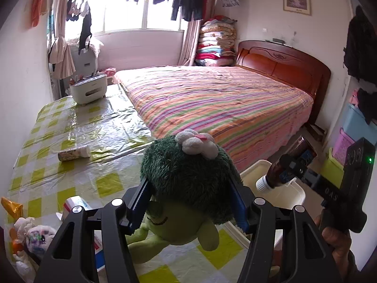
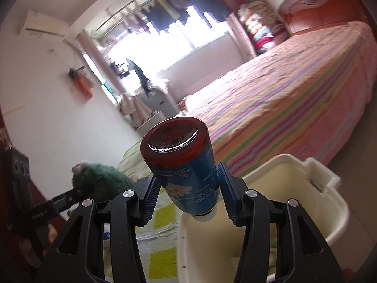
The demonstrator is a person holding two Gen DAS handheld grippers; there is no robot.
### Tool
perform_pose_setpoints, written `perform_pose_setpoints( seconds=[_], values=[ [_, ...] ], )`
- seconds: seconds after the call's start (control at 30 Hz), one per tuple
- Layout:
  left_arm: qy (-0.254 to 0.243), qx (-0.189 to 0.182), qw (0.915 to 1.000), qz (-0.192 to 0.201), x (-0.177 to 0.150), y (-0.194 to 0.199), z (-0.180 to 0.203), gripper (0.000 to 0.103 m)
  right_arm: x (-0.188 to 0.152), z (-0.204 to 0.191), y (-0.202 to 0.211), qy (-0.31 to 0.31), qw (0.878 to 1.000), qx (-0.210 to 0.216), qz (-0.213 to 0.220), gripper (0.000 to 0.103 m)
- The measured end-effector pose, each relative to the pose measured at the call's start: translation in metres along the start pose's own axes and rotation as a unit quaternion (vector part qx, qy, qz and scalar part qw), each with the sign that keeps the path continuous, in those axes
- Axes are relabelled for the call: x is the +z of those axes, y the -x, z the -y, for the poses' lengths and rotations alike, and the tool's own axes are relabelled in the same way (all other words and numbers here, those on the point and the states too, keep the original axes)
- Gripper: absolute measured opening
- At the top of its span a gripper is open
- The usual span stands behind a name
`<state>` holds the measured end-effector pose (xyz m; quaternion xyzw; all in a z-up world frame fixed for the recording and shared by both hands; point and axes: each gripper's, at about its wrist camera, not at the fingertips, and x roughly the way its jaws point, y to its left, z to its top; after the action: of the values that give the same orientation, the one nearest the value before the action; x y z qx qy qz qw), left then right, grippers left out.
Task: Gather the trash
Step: 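Open the right tool over the cream bin while the left tool holds the plush toy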
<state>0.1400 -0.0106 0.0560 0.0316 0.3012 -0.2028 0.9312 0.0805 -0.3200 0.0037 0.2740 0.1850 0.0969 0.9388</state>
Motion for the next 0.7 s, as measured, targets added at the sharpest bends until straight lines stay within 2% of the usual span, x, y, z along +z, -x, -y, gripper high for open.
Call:
perform_pose_setpoints(
  seconds=[0.23,0.3,0.33,0.5,0.7],
  values=[
    [-0.015,-0.010,0.9998,-0.007,-0.002,-0.005,0.016,0.059,-0.001,0.007,0.004,-0.014,0.999,-0.041,0.015,0.053],
    [-0.017,-0.012,0.9997,-0.009,-0.003,-0.007,0.020,0.059,-0.001,0.004,0.003,-0.013,0.999,-0.044,0.017,0.065],
    [-0.018,-0.013,0.9997,-0.011,-0.003,-0.008,0.022,0.059,-0.001,0.003,0.002,-0.011,0.999,-0.045,0.017,0.066],
    [-0.028,-0.015,0.9993,-0.018,-0.005,-0.012,0.029,0.059,-0.003,-0.008,0.008,0.002,0.998,-0.045,0.034,0.066],
    [-0.034,-0.024,0.9989,-0.023,-0.006,-0.016,0.040,0.059,-0.001,0.008,0.023,-0.024,0.997,-0.043,0.062,0.066]
  ],
)
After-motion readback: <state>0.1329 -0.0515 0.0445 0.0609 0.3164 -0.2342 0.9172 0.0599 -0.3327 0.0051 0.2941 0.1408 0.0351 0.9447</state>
